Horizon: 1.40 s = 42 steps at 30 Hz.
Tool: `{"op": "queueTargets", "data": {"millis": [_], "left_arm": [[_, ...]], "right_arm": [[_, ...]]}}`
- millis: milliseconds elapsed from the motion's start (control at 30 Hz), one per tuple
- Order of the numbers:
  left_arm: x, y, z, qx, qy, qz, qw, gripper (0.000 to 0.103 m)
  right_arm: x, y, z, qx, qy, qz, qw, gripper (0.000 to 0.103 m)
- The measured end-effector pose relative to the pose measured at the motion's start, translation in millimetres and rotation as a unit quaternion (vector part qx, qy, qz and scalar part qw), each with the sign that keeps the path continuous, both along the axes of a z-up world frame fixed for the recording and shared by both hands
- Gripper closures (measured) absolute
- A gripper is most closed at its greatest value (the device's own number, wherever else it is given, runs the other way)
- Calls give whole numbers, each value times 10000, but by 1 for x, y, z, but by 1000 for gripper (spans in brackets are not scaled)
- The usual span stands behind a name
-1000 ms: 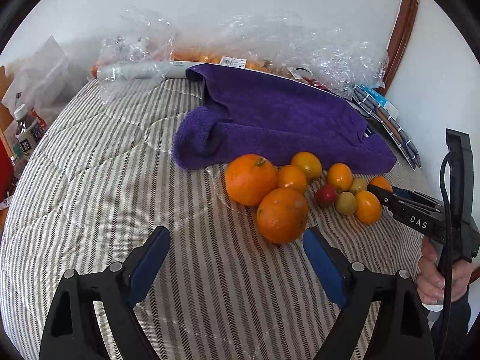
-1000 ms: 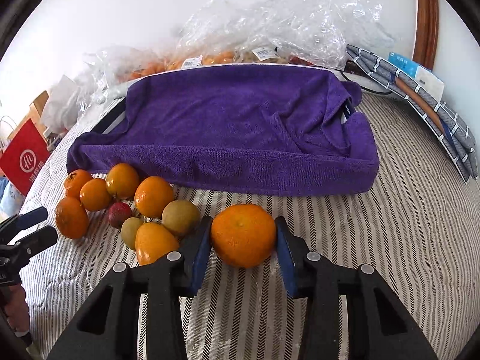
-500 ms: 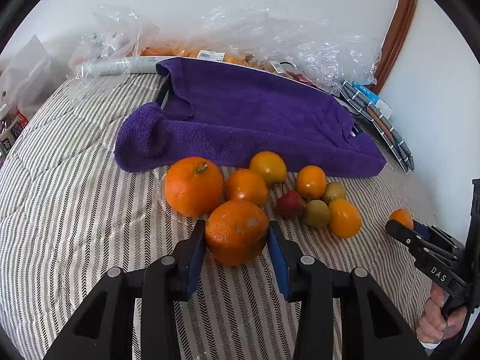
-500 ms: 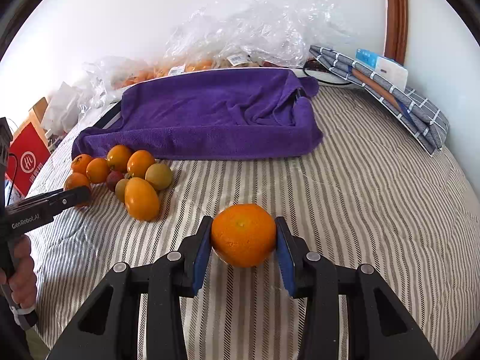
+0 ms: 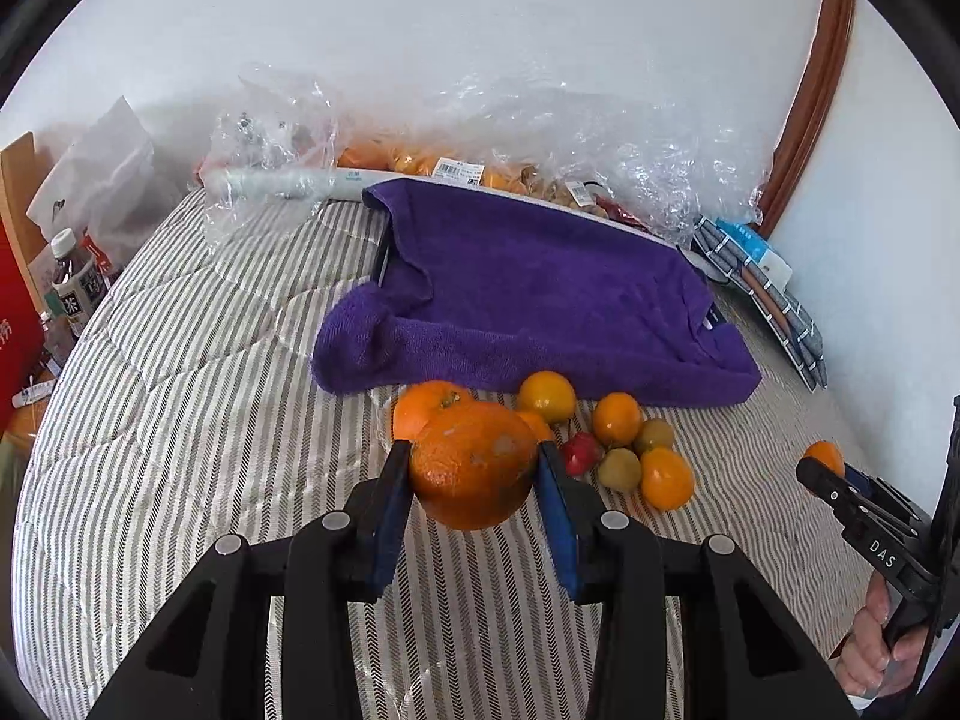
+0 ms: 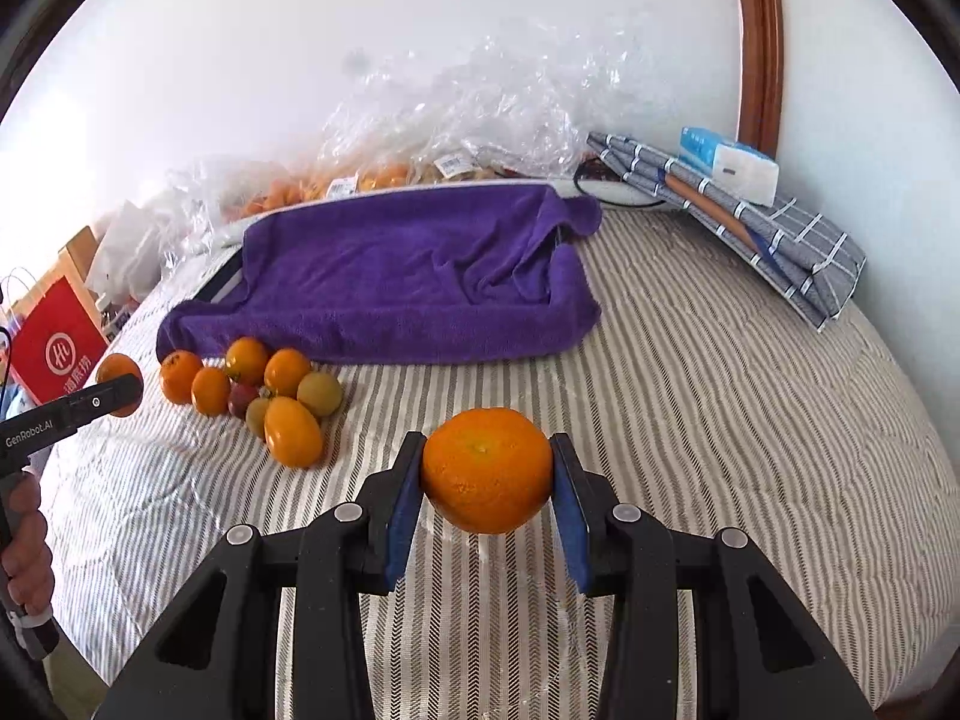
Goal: Organize fruits
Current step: 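Carry both fruits onto the purple towel and open both grippers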
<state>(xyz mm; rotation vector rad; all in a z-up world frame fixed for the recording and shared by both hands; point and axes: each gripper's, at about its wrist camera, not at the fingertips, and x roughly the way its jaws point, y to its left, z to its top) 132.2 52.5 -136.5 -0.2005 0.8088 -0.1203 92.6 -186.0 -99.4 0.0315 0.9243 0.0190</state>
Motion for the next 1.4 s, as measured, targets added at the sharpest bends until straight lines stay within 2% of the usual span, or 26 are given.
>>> {"op": "queueTargets", "data": {"millis": [200,467,700,1133,1400], "left_arm": [[16,0,32,273,-292,-10,9992,65],[55,3,52,90,-537,126,9984,65],[100,-2,41,79,-569,264,9980,65],[170,-9,13,12,-377,317,9988,65],[179,-11,-7,75,-134,233,9996,65]], "right_arm": [[11,-5,24,-7,-197,-124,9997,63],[51,-6,42,24,-389,-201,9990,62],[96,-7,39,12,-490,-233,9985,62],[174,1,5,64,-397,-11,9992,63],[192,8,-29,80,-167,175,9997,63]]}}
